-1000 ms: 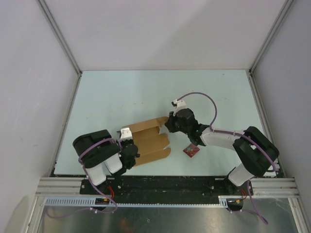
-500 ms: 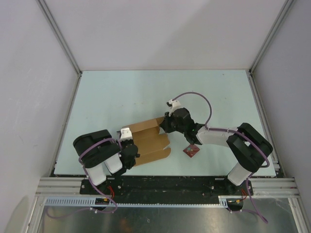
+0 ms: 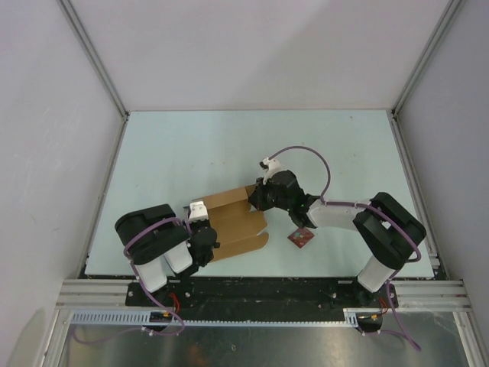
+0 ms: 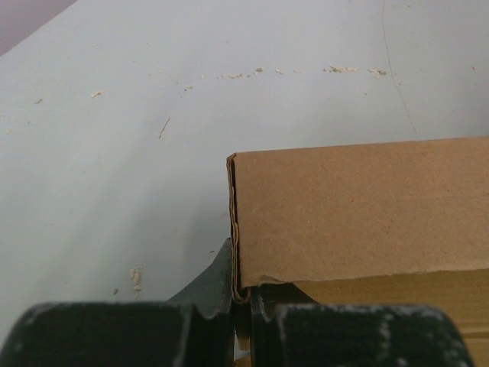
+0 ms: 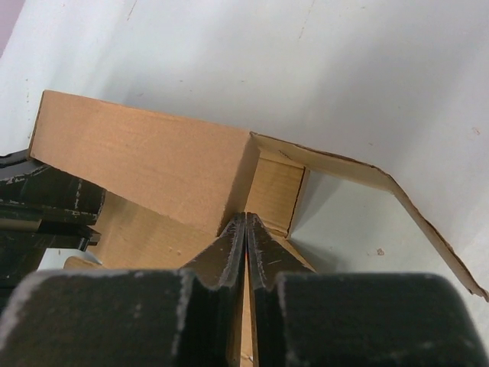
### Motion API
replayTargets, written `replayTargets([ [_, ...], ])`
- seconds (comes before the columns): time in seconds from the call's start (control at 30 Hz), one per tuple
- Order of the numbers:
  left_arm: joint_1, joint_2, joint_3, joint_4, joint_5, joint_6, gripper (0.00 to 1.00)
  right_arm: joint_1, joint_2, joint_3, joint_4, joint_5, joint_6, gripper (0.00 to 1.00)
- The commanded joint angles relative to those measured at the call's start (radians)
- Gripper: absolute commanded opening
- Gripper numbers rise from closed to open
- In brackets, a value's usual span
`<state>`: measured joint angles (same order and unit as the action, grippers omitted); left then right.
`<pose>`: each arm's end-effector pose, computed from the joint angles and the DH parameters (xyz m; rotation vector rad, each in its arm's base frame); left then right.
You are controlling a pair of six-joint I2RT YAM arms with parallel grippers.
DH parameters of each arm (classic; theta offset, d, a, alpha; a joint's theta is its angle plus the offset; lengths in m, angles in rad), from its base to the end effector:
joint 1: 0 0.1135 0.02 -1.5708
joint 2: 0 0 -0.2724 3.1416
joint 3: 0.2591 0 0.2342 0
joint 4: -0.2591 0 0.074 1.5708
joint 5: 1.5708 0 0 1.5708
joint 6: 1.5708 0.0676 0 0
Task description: Fold the paper box
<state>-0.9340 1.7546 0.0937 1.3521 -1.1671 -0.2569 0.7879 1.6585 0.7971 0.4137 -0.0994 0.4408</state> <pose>0.1719 -0.1278 0.1199 -0.1876 1.6844 0.2088 0.2521 0.2629 0.1910 -0.4331 2.0849 0.8583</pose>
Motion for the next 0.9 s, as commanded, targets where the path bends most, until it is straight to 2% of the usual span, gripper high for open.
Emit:
replayTargets([
  [0.0,-0.008,0.014,-0.002,0.320,-0.003,-0.013,0.00,-0.013,-0.035,0.037,0.002,0.000,-0.010,0.08],
  [0.13,-0.008,0.017,-0.005,0.320,-0.006,-0.015,0.00,-0.030,-0.124,0.039,-0.096,0.081,-0.086,0.13],
  [0.23,-0.008,0.014,-0.006,0.320,-0.011,-0.015,0.00,-0.047,-0.189,0.060,-0.188,0.144,-0.149,0.23],
  [0.27,-0.008,0.014,-0.006,0.321,-0.011,-0.015,0.00,-0.053,-0.200,0.074,-0.250,0.156,-0.165,0.26],
  [0.37,-0.008,0.010,-0.006,0.320,-0.011,-0.015,0.00,-0.081,-0.229,0.118,-0.358,0.193,-0.221,0.50],
  [0.43,-0.008,0.011,-0.005,0.320,-0.011,-0.015,0.00,-0.102,-0.233,0.139,-0.407,0.191,-0.258,0.53],
  [0.63,-0.008,0.016,-0.002,0.320,-0.008,-0.016,0.00,-0.136,-0.171,0.231,-0.547,0.132,-0.388,0.53],
  [0.73,-0.006,0.011,-0.003,0.320,-0.008,-0.015,0.00,-0.144,-0.128,0.254,-0.562,0.112,-0.465,0.49],
  [0.87,-0.008,0.009,-0.003,0.320,-0.016,-0.010,0.00,-0.171,-0.097,0.260,-0.555,0.005,-0.530,0.43],
])
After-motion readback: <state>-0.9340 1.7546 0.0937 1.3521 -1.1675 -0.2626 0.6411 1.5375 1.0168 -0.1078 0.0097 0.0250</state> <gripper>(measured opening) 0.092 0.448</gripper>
